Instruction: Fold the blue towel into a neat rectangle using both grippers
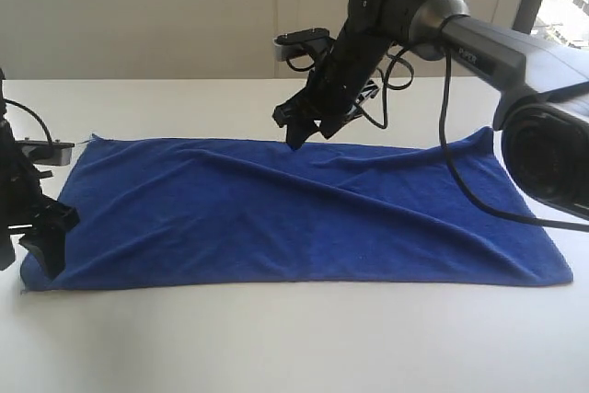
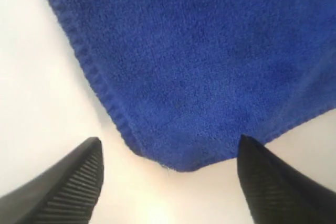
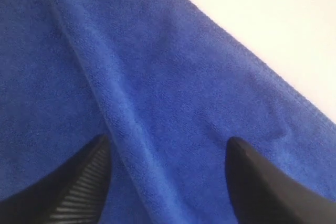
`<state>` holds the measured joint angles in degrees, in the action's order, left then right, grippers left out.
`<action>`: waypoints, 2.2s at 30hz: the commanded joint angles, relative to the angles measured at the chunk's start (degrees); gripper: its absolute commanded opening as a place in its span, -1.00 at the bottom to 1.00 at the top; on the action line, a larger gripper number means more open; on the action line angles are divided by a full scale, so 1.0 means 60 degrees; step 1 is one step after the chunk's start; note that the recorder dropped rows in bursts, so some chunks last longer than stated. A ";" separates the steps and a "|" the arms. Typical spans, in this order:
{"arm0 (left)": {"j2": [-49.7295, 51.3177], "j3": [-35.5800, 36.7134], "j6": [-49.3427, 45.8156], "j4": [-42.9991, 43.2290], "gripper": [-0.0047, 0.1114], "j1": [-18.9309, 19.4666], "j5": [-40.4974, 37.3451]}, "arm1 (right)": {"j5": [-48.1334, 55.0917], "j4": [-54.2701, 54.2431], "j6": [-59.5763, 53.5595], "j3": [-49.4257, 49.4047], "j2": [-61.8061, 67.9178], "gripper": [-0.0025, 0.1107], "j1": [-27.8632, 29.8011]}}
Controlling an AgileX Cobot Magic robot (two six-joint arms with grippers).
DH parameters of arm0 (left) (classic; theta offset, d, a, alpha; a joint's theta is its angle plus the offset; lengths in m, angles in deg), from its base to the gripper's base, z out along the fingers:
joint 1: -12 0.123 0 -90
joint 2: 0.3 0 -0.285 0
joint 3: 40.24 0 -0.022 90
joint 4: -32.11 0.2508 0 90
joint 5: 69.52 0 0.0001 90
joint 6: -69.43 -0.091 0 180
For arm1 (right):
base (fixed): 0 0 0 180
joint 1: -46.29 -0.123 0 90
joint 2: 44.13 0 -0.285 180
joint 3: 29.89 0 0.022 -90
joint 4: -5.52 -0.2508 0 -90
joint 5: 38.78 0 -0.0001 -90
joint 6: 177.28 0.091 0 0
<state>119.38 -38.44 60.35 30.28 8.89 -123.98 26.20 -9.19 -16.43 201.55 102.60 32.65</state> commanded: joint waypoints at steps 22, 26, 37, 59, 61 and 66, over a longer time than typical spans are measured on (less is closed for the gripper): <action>-0.0253 -0.0100 -0.4506 -0.5656 -0.91 -0.1309 0.1981 | 0.0832 0.1581 0.0050 -0.0254 -0.1107 -0.96 0.3553; -0.0253 0.0014 -0.4739 -0.5873 -0.91 -0.1550 0.2663 | 0.0832 0.1627 -0.0200 -0.0275 -0.0404 -0.96 0.3795; -0.0253 0.0014 -0.4739 -0.5791 -0.91 -0.1593 0.2931 | 0.0832 0.1884 -0.0270 -0.1776 0.0215 -0.96 0.3906; -0.0253 -0.0003 -0.4990 -0.5833 -0.91 -0.1593 0.3104 | 0.0832 0.2778 0.0197 -0.4976 -0.1753 -0.96 0.3906; -0.0253 -0.0003 -0.5067 -0.5833 -0.91 -0.1593 0.3113 | 0.0493 0.2778 0.0218 -0.4885 -0.1967 -0.96 0.3906; -0.0253 -0.0003 -0.5063 -0.5833 -0.91 -0.1593 0.3222 | -0.1013 0.3164 0.0594 -0.4282 -0.2165 -0.96 0.3906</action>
<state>118.23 -38.89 30.32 -3.91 -0.44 -104.18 24.93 7.70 -14.69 174.11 90.49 55.79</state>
